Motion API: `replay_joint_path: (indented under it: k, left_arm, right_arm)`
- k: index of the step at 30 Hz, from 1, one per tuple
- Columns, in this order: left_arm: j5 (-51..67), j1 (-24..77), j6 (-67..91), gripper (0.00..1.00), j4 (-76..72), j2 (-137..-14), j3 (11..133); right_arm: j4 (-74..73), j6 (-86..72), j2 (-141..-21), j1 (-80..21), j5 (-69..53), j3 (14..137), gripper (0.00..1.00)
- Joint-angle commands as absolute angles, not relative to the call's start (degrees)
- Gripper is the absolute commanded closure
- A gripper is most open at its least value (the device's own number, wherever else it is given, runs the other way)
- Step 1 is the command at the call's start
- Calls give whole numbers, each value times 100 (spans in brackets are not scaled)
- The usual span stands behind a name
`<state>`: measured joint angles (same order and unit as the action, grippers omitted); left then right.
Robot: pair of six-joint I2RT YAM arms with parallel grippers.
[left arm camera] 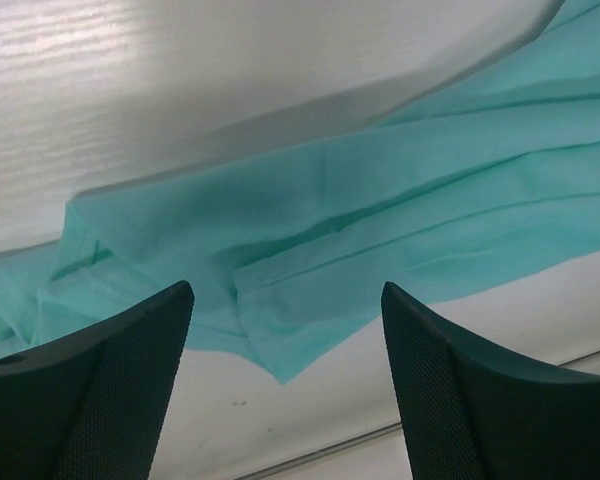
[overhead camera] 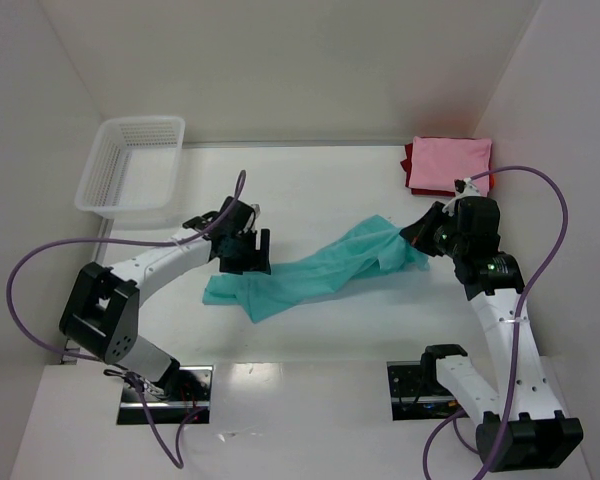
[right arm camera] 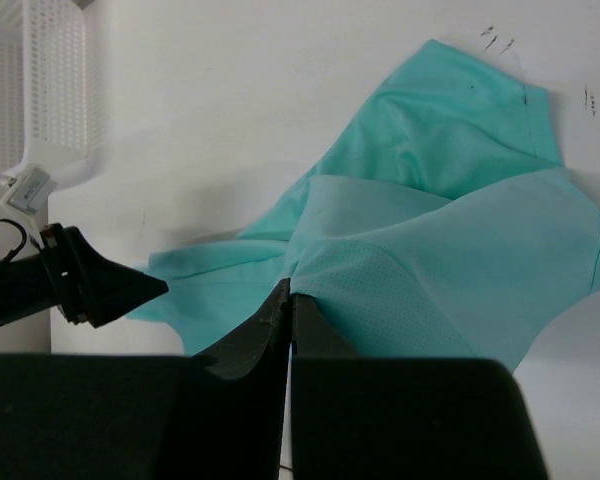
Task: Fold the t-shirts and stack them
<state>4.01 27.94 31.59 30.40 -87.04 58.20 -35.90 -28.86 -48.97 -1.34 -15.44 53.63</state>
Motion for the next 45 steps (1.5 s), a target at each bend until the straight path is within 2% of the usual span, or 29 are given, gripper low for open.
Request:
replay_joint_path:
  k: [1, 20, 37, 41, 45]
  left_arm:
    - [475, 2804, 3146, 18, 2786, -8996, 6166]
    - [615, 2962, 3199, 20, 2892, -9147, 5739]
    - [378, 3023, 3199, 26, 2801, -9299, 5906]
    - [431, 3023, 3199, 33, 2774, -9430, 5968]
    - [431, 3023, 3199, 50, 2733, -9431, 5968]
  right_arm:
    - [-3498, -2856, -4843, -105, -1503, 5353, 99]
    - [-3445, -2751, -5001, -105, -1397, 5405, 99]
    - [-3445, -2751, -4963, -105, -1397, 5405, 99]
    - [-3457, -2751, -4948, -105, -1397, 5405, 99]
    - [-3498, -2751, -4948, -105, -1397, 5405, 99]
